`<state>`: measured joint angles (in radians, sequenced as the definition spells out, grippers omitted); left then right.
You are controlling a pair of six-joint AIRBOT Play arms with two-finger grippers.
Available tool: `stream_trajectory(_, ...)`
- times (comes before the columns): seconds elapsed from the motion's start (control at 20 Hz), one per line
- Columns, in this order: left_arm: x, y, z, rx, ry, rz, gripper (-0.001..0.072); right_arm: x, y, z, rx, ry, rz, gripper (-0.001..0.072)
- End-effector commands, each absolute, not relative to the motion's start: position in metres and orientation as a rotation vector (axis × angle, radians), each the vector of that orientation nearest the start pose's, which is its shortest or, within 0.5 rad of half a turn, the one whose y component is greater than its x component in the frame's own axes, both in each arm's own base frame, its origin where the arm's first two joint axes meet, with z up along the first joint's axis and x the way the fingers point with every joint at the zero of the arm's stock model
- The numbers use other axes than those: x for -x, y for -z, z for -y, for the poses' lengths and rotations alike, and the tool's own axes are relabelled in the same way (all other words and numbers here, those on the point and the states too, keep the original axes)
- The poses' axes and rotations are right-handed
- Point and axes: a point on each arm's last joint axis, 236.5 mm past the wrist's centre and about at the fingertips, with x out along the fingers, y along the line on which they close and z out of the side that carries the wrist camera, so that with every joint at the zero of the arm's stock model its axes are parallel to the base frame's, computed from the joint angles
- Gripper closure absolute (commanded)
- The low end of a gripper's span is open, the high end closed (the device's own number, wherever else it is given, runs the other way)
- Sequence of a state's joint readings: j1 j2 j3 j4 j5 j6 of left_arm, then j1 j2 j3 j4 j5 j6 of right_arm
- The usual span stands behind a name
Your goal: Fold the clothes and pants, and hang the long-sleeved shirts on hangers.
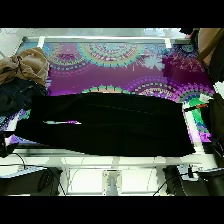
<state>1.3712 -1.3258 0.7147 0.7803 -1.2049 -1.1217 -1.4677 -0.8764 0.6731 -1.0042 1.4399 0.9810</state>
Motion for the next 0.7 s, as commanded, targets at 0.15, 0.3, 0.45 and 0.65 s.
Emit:
stream_trajectory(0.15,-0.237,0.091,-0.211,1.363,-0.392,-0.848,0.0121,-0.138,-0.003,0.185,-0.982,0.465,-0.933,0.0321)
stream_trajectory(0.3,-0.242,0.097,-0.203,1.372,-0.368,-0.877,0.0125,-0.138,-0.003,0.185,-0.982,0.465,-0.934,0.0321)
stream_trajectory(0.45,-0.241,0.098,-0.201,1.368,-0.364,-0.889,0.0312,-0.138,-0.003,0.185,-0.982,0.465,-0.933,0.0321)
stream_trajectory(0.65,-0.232,0.103,-0.194,1.342,-0.353,-0.947,0.0698,-0.138,-0.003,0.185,-0.982,0.464,-0.935,0.0322)
